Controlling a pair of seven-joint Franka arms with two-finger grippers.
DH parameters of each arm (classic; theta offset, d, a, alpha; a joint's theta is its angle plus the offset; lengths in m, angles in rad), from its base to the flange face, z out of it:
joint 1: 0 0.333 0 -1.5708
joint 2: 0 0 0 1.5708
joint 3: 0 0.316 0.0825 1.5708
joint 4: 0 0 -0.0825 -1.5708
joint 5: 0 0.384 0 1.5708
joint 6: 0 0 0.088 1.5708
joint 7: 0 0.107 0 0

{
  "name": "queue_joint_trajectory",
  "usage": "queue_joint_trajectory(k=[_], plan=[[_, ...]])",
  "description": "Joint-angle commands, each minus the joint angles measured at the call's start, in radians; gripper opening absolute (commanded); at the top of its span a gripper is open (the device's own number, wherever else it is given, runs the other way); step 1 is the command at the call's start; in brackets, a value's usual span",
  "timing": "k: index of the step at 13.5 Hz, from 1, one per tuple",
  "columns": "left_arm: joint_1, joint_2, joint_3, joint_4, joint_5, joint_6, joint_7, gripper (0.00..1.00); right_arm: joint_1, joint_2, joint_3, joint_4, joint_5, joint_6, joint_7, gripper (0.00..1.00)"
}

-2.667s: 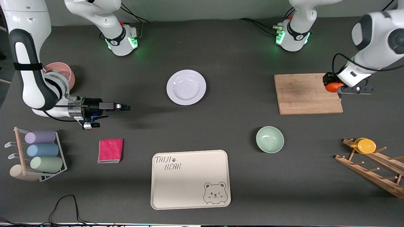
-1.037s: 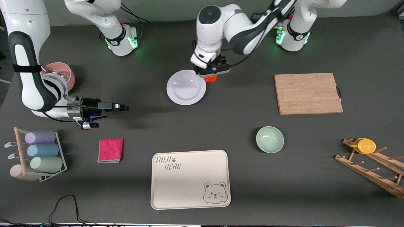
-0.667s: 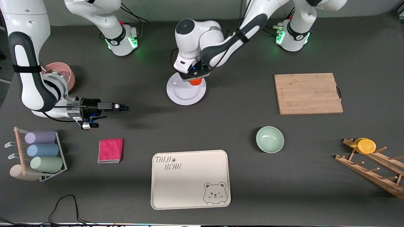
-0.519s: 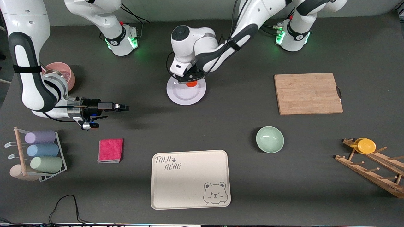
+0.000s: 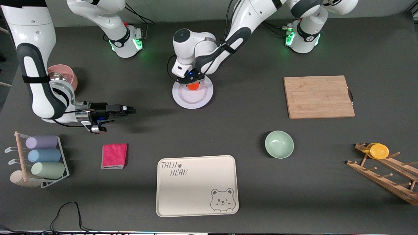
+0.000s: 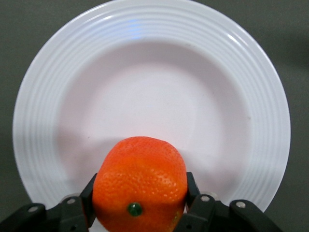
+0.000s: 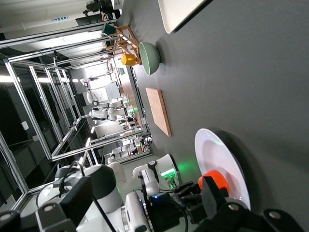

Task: Place orange and plate with both arms
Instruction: 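Lower the orange onto the plate and open the left gripper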

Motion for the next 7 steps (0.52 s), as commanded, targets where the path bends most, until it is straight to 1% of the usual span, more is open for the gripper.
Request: queue_joint_trajectory(k=[1, 3, 4, 5, 6, 7], plan=[[-0.019, 0.052, 0.038, 0.082, 0.032, -0.006, -0.004, 0.47, 0.0, 0.006, -0.006, -0.016, -0.007, -0.017, -0.058, 1.0], [-0.022, 0.063, 0.053, 0.093, 0.035, -0.006, -0.002, 0.47, 0.0, 0.017, -0.006, -0.033, 0.001, -0.009, -0.118, 1.0], [-0.022, 0.063, 0.053, 0.093, 0.037, -0.006, -0.002, 0.53, 0.0, 0.024, -0.006, -0.045, 0.005, 0.002, -0.146, 1.0], [-0.021, 0.061, 0.053, 0.096, 0.037, -0.007, -0.001, 0.8, 0.001, 0.024, -0.006, -0.066, 0.018, 0.035, -0.196, 1.0], [-0.021, 0.061, 0.055, 0.102, 0.037, -0.013, 0.003, 1.0, 0.007, 0.024, -0.006, -0.091, 0.039, 0.063, -0.25, 1.0], [-0.021, 0.056, 0.055, 0.116, 0.035, -0.027, 0.015, 1.0, 0.009, 0.023, -0.006, -0.103, 0.053, 0.069, -0.258, 1.0]])
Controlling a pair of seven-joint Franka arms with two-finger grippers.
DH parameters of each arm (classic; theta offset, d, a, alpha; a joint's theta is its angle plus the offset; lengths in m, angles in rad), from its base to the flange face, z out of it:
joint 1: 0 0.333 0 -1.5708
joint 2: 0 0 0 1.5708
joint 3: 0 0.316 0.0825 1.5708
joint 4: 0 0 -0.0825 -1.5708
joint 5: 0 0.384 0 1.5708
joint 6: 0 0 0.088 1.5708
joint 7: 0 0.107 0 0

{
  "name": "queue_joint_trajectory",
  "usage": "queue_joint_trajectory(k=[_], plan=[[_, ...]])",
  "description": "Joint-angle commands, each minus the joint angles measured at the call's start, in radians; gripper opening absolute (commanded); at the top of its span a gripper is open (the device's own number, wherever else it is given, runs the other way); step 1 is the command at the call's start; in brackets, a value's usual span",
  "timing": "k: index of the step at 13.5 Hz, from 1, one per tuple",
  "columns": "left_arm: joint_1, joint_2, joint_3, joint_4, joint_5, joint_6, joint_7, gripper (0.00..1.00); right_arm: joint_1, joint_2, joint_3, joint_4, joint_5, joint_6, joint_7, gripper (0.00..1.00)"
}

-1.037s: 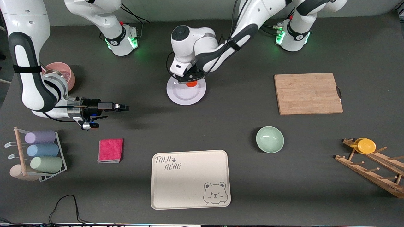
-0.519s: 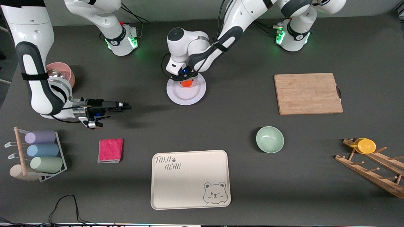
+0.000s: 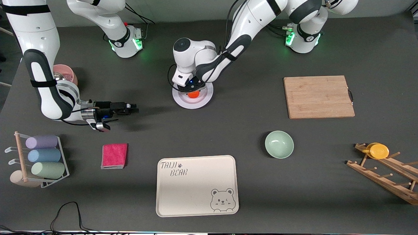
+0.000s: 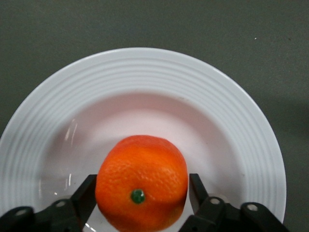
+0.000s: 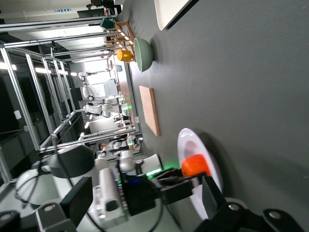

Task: Place orange and plate with both arms
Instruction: 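Lower the orange onto the plate and open the left gripper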

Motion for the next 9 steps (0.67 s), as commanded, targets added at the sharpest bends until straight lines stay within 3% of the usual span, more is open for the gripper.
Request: queue_joint_trajectory(k=[1, 5, 9], plan=[[-0.018, 0.0, 0.012, 0.056, 0.005, -0.034, 0.018, 1.0, 0.01, -0.011, -0.005, -0.063, 0.067, 0.024, -0.069, 1.0], [0.027, -0.072, -0.057, 0.086, -0.023, -0.192, 0.033, 1.0, 0.026, -0.019, -0.002, -0.141, 0.148, 0.07, -0.161, 1.0], [0.234, -0.236, -0.206, 0.059, -0.15, -0.382, 0.184, 1.0, 0.099, -0.029, -0.002, -0.242, 0.242, 0.081, -0.248, 1.0]])
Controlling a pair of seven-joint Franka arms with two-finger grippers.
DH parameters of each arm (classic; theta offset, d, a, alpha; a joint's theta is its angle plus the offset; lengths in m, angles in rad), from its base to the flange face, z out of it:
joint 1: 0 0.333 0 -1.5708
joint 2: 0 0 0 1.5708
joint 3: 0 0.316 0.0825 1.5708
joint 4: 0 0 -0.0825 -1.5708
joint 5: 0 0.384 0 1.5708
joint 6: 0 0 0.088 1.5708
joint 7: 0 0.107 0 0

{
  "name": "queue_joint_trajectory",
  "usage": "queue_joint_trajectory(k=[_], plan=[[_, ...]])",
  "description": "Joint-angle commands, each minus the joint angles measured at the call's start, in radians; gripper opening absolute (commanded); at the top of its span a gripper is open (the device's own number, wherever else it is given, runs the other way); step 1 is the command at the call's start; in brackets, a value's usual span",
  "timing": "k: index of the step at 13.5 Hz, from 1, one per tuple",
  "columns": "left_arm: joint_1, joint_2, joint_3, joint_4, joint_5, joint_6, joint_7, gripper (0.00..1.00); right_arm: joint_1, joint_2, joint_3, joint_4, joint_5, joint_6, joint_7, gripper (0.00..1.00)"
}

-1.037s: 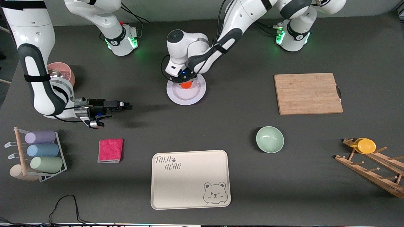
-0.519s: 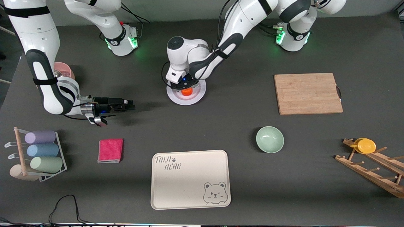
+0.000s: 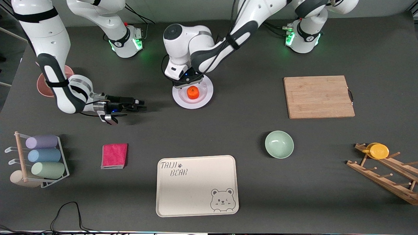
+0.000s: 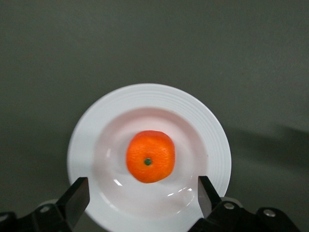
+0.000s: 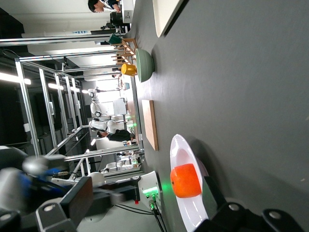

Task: Place orange and plate with both arms
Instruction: 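Raise the left gripper away while the right gripper reaches the plate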

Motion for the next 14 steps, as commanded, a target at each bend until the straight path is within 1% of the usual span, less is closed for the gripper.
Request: queue_joint_trajectory(k=[1, 3, 4, 6, 9, 12, 13, 14], plan=[[0.163, -0.166, -0.071, -0.079, -0.085, -0.1, 0.12, 1.0, 0.053, -0.027, -0.005, -0.083, 0.075, 0.045, -0.098, 1.0], [0.301, -0.29, -0.09, -0.139, -0.163, -0.149, 0.241, 1.0, 0.078, -0.008, -0.002, -0.119, 0.13, 0.055, -0.199, 1.0], [0.417, -0.363, -0.09, -0.147, -0.242, -0.209, 0.384, 1.0, 0.113, -0.014, -0.002, -0.151, 0.16, 0.059, -0.222, 1.0], [0.558, -0.434, -0.09, -0.146, -0.301, -0.29, 0.537, 1.0, 0.17, -0.01, -0.004, -0.185, 0.235, 0.062, -0.278, 1.0], [0.769, -0.523, -0.087, -0.144, -0.355, -0.387, 0.776, 1.0, 0.222, 0.003, -0.002, -0.2, 0.281, 0.113, -0.327, 1.0], [0.962, -0.582, -0.081, -0.141, -0.378, -0.47, 1.043, 1.0, 0.293, 0.019, -0.004, -0.209, 0.371, 0.116, -0.368, 1.0], [1.022, -0.589, -0.079, -0.136, -0.383, -0.484, 1.136, 1.0, 0.307, 0.024, -0.002, -0.211, 0.391, 0.116, -0.37, 1.0], [1.085, -0.621, -0.073, -0.144, -0.402, -0.502, 1.227, 1.0, 0.326, 0.026, -0.002, -0.211, 0.405, 0.117, -0.371, 1.0]])
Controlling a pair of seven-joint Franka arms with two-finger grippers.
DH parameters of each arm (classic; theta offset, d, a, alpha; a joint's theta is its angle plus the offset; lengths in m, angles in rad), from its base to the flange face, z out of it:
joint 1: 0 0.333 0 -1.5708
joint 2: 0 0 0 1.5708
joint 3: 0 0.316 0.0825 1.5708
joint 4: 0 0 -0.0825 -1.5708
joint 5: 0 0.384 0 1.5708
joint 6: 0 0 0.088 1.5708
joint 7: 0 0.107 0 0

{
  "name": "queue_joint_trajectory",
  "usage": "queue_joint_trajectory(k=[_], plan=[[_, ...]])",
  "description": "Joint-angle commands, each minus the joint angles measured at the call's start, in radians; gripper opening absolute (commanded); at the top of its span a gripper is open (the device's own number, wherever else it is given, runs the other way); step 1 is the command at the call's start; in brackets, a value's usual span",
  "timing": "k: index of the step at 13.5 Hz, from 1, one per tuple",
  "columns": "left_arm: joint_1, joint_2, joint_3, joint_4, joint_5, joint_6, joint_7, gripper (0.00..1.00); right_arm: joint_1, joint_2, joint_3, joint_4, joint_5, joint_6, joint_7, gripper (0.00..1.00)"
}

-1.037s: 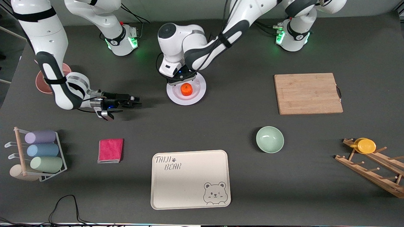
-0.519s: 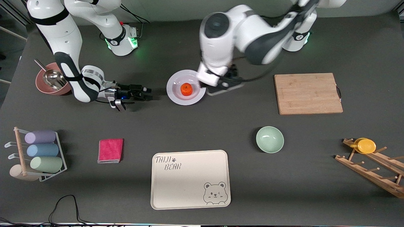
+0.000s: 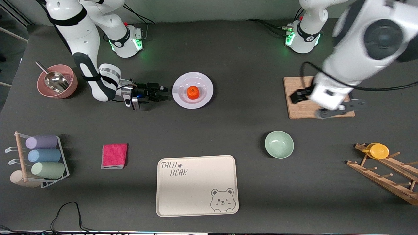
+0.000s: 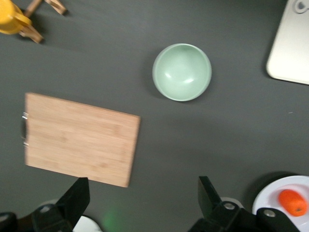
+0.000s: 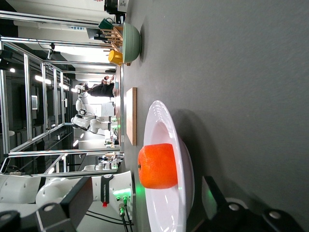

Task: Place orange and plate with both arms
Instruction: 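Raise the left gripper away while the right gripper reaches the plate, then grasp the white plate rim with the right gripper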

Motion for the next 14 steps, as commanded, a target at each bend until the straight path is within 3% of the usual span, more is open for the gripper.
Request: queue_joint_trajectory(k=[1, 4, 5, 7, 9, 11, 12, 14], plan=[[0.163, -0.087, 0.003, -0.043, -0.064, -0.044, 0.247, 1.0, 0.061, 0.012, -0.005, -0.007, 0.079, 0.014, -0.041, 1.0], [0.233, -0.097, 0.023, -0.041, -0.065, -0.061, 0.369, 1.0, 0.094, 0.024, -0.005, -0.007, 0.128, 0.02, -0.071, 0.92], [0.234, -0.101, 0.043, -0.04, -0.065, -0.056, 0.405, 1.0, 0.102, 0.024, -0.005, -0.007, 0.128, 0.024, -0.075, 0.81], [0.155, -0.118, 0.17, -0.038, -0.078, -0.05, 0.473, 1.0, 0.125, 0.032, -0.005, -0.007, 0.162, 0.036, -0.117, 0.56], [-0.029, -0.129, 0.383, -0.038, -0.084, -0.041, 0.507, 1.0, 0.133, 0.033, -0.005, -0.004, 0.173, 0.059, -0.153, 0.3], [-0.173, -0.141, 0.532, -0.044, -0.085, -0.012, 0.522, 1.0, 0.131, 0.035, -0.005, -0.004, 0.174, 0.079, -0.179, 0.04], [-0.236, -0.146, 0.595, -0.046, -0.085, -0.004, 0.53, 1.0, 0.131, 0.035, -0.007, -0.004, 0.174, 0.08, -0.19, 0.0], [-0.282, -0.153, 0.643, -0.047, -0.087, -0.006, 0.568, 1.0, 0.128, 0.039, -0.005, -0.004, 0.174, 0.08, -0.193, 0.0]])
